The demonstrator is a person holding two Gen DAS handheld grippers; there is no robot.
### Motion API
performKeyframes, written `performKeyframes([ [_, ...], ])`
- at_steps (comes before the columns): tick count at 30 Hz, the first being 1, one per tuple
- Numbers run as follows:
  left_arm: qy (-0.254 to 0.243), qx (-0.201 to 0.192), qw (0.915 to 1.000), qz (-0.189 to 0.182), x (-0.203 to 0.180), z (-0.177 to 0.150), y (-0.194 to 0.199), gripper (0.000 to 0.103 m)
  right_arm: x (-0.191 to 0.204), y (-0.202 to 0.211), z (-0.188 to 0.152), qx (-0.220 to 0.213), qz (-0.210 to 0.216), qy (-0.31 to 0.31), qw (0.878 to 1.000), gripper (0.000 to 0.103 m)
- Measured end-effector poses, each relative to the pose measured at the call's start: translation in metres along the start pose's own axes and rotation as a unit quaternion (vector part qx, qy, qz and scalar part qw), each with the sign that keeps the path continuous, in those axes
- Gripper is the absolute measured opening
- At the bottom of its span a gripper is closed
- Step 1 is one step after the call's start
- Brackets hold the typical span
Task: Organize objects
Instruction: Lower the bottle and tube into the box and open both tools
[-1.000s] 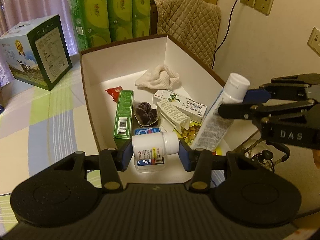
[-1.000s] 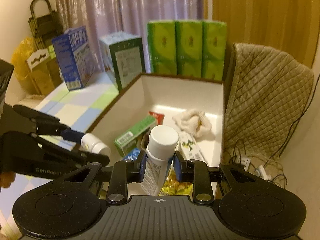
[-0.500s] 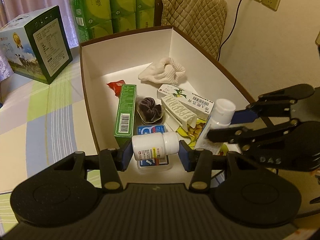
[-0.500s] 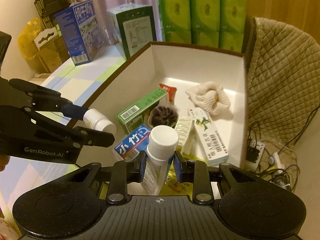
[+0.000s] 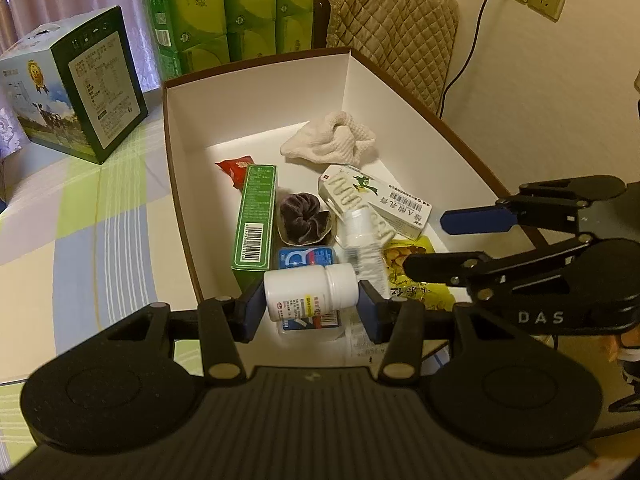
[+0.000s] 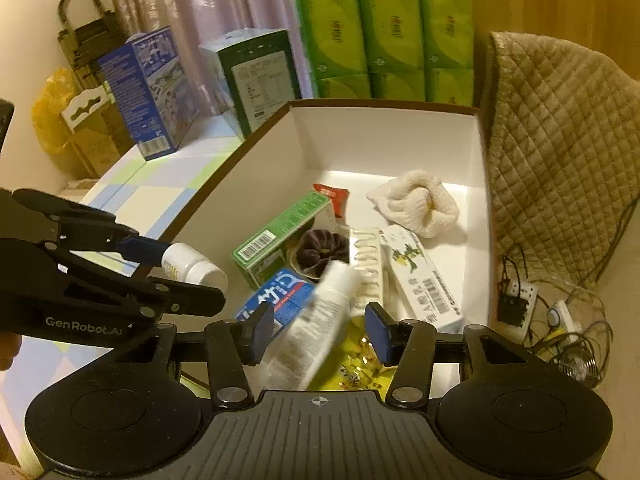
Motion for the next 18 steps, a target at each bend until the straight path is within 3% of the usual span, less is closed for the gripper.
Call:
performKeyframes([
  [15,-0.005,0.026,0.9996,-0.002,-0.006,-0.005,-0.014,0.044,-0.024,0.012,-0.007,0.002,-0.017,-0.051,0.999,0.049],
  [18,-0.001,0.029,0.9996,0.000,-0.006,-0.005,-0.014,0.051,-0.025,0.013,-0.007,0.001,-0.018,-0.053,0.998,0.049],
])
Point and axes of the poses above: each gripper's, at about its wrist camera, not at the fingertips, and y roughly against the way its jaws point, x to its left, z to its top, the point moved 10 cm from there along -y, roughly the way its jaws point, and after that the axes turned 9 degrees about -z, right-handed, at the moved point
